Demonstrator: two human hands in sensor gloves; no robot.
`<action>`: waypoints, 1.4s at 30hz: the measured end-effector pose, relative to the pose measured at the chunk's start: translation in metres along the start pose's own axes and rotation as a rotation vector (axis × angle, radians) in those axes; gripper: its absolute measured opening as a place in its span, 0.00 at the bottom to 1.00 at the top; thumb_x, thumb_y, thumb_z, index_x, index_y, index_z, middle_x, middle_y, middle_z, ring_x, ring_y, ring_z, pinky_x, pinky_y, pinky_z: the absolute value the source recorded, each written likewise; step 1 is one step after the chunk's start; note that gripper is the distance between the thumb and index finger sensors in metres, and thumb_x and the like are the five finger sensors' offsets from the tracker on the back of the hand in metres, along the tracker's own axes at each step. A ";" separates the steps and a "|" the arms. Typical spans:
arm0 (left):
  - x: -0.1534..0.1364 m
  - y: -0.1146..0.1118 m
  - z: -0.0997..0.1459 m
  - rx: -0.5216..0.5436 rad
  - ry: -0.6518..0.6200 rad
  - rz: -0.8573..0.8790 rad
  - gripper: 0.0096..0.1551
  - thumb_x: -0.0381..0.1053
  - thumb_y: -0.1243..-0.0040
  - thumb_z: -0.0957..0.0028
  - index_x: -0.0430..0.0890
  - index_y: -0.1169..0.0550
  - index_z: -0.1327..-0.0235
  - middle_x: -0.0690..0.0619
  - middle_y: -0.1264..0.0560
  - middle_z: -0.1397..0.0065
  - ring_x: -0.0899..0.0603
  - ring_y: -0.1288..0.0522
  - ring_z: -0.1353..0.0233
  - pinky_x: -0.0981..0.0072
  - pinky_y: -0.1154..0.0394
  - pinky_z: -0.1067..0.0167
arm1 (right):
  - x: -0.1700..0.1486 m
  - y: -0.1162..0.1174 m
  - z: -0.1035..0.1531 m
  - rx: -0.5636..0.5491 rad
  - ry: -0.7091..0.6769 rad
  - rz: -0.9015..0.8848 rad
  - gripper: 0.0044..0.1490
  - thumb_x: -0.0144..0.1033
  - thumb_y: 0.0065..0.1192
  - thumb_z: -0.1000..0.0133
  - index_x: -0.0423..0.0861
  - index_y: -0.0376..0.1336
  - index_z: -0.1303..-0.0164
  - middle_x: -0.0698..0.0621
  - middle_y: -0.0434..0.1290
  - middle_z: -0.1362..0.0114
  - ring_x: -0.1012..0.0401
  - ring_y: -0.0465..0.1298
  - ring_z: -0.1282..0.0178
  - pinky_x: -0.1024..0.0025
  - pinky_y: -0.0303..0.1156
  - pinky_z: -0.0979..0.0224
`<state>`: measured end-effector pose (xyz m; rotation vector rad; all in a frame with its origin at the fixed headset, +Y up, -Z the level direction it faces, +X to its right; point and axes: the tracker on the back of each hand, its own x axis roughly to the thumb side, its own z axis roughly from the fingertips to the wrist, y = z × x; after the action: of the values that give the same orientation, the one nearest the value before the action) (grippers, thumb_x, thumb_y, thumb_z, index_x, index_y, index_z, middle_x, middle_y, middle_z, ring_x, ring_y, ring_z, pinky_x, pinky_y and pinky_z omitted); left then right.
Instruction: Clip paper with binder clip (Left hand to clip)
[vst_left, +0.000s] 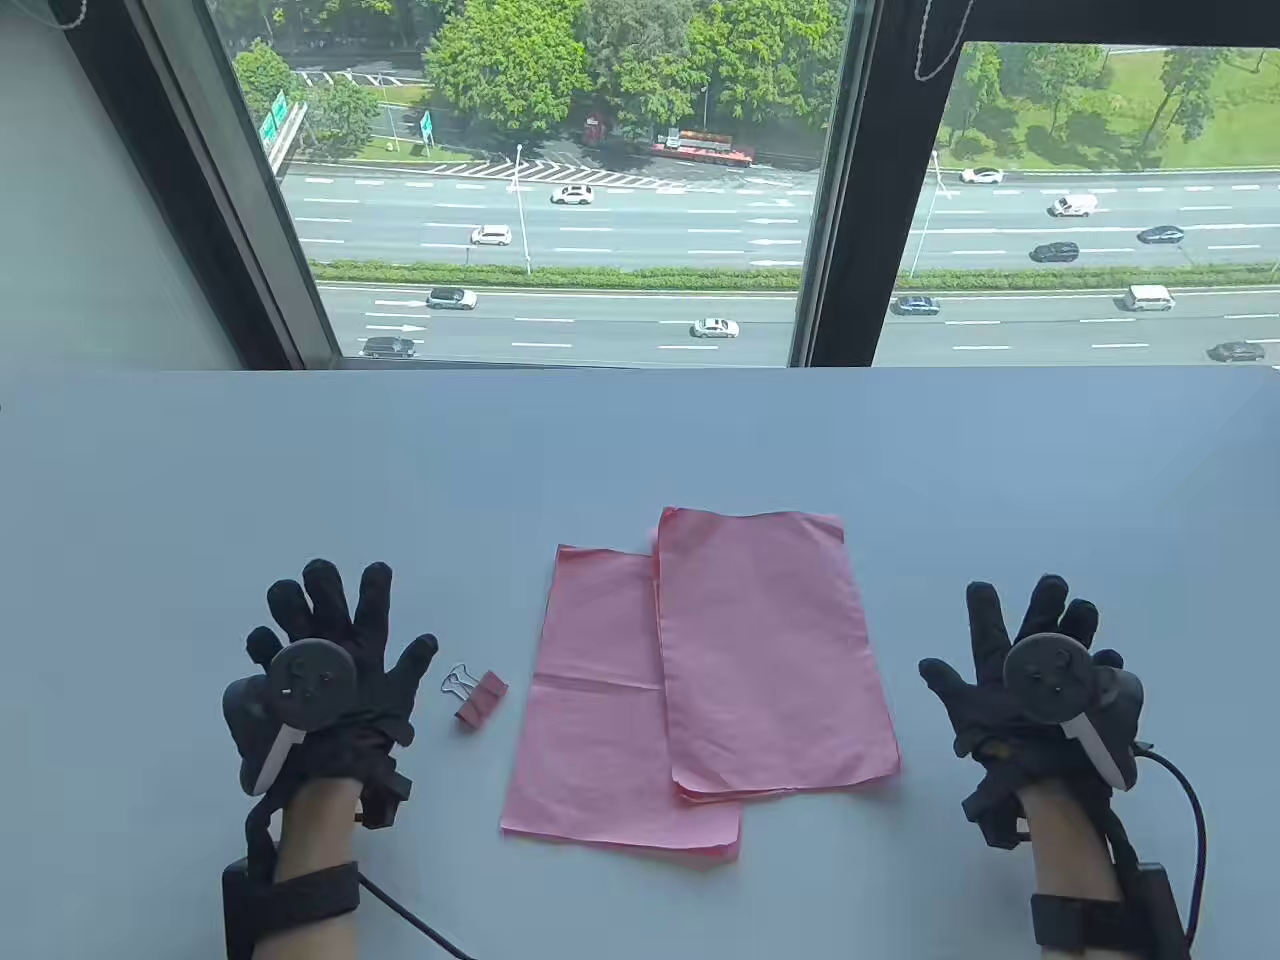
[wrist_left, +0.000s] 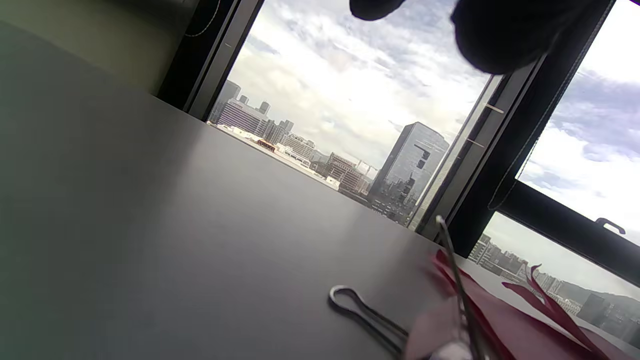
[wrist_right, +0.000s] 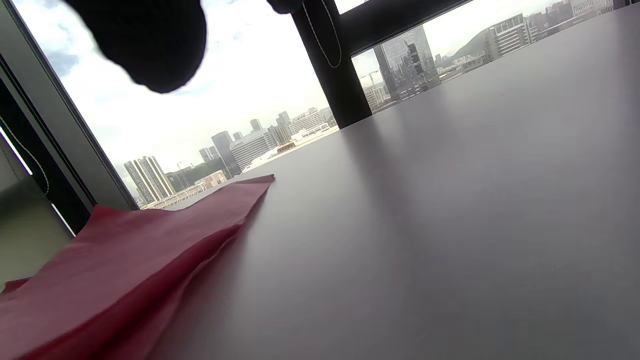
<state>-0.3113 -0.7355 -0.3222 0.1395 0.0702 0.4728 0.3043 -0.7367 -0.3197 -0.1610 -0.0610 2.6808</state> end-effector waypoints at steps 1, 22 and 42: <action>0.000 -0.001 0.000 -0.007 0.003 0.000 0.49 0.73 0.46 0.49 0.63 0.49 0.15 0.51 0.66 0.13 0.42 0.80 0.24 0.42 0.80 0.41 | 0.000 0.001 0.000 0.002 -0.001 0.002 0.56 0.63 0.60 0.48 0.57 0.37 0.18 0.46 0.15 0.24 0.38 0.18 0.28 0.29 0.20 0.39; 0.009 -0.009 -0.001 -0.071 -0.044 -0.035 0.51 0.73 0.44 0.50 0.63 0.50 0.16 0.51 0.66 0.13 0.42 0.79 0.24 0.42 0.80 0.40 | 0.006 0.011 0.001 0.076 -0.043 -0.015 0.58 0.64 0.62 0.49 0.57 0.37 0.18 0.41 0.24 0.19 0.38 0.21 0.27 0.29 0.24 0.36; 0.053 -0.020 0.002 -0.165 -0.196 -0.136 0.54 0.73 0.41 0.51 0.64 0.52 0.16 0.51 0.65 0.13 0.42 0.79 0.23 0.42 0.80 0.40 | 0.021 0.025 0.001 0.142 -0.096 -0.053 0.58 0.61 0.66 0.50 0.57 0.39 0.19 0.41 0.29 0.18 0.38 0.24 0.25 0.30 0.26 0.33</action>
<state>-0.2549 -0.7285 -0.3249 0.0184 -0.1501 0.3254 0.2747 -0.7495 -0.3225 0.0140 0.0936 2.6276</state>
